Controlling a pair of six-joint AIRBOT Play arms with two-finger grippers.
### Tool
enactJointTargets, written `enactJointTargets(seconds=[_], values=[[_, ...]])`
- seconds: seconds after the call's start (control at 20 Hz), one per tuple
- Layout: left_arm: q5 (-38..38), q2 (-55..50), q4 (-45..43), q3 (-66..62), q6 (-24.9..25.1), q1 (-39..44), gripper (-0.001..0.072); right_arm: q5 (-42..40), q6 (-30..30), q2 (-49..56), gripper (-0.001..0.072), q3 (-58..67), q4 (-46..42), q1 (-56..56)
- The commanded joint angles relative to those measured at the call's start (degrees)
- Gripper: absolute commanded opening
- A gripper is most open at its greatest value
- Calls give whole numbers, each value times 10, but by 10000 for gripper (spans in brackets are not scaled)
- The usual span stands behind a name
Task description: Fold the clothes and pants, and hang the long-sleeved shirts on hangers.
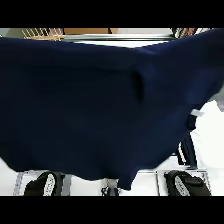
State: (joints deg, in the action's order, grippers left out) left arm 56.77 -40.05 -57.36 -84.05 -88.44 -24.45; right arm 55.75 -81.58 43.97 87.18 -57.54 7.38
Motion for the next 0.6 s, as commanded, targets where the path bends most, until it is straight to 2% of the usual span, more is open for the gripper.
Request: enactJointTargets(seconds=[0.0, 0.1, 0.2, 0.35, 0.55], values=[[123, -162, 1, -1, 0, 2, 8, 100, -25, 134, 11, 1, -8, -1], [153, -279, 0, -1, 2, 20, 8, 130, -24, 229, 11, 1, -11, -1], [144, -392, 1, -1, 1, 45, 8, 136, -25, 329, 11, 1, -29, -5], [73, -522, 29, -2, 2, 80, 8, 99, -24, 456, 11, 1, -34, -18], [-66, -585, 66, -2, 2, 103, 8, 11, -30, 529, 11, 1, -34, -31]])
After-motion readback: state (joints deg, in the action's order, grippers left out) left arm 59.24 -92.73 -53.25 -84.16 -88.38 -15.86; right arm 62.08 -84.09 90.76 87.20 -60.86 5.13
